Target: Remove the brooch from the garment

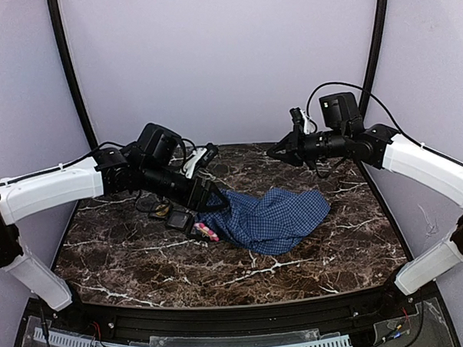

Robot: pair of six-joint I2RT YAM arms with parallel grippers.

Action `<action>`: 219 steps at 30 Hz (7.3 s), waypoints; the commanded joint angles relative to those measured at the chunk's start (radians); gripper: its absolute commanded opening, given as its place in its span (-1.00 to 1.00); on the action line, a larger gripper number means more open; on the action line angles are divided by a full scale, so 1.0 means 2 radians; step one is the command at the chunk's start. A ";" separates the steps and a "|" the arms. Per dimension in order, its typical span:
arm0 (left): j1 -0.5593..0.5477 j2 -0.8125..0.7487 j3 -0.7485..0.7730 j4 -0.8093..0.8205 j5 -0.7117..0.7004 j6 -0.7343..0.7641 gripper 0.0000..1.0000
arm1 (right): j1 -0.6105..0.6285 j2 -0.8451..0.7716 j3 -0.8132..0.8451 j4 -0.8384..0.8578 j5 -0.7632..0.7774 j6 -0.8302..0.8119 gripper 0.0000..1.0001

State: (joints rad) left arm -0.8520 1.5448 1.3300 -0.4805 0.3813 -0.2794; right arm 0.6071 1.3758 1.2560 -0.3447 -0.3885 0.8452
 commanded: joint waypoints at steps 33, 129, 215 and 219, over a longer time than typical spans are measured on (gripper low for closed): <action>0.096 0.018 -0.079 -0.030 0.014 -0.175 0.31 | -0.003 -0.033 -0.018 0.033 -0.023 -0.002 -1.00; 0.081 0.025 0.000 0.166 0.029 -0.147 0.65 | -0.073 -0.023 0.022 -0.009 0.063 -0.052 -1.00; 0.148 0.095 -0.053 0.220 -0.048 -0.198 0.49 | -0.227 0.555 0.194 0.300 -0.118 0.073 -1.00; 0.150 0.096 -0.054 0.220 -0.046 -0.197 0.48 | -0.219 0.546 0.179 0.286 -0.122 0.069 -1.00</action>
State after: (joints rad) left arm -0.5613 1.7855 1.2259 -0.0196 0.2935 -0.6933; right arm 0.1486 2.4794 1.6691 0.2996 -0.6285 0.9859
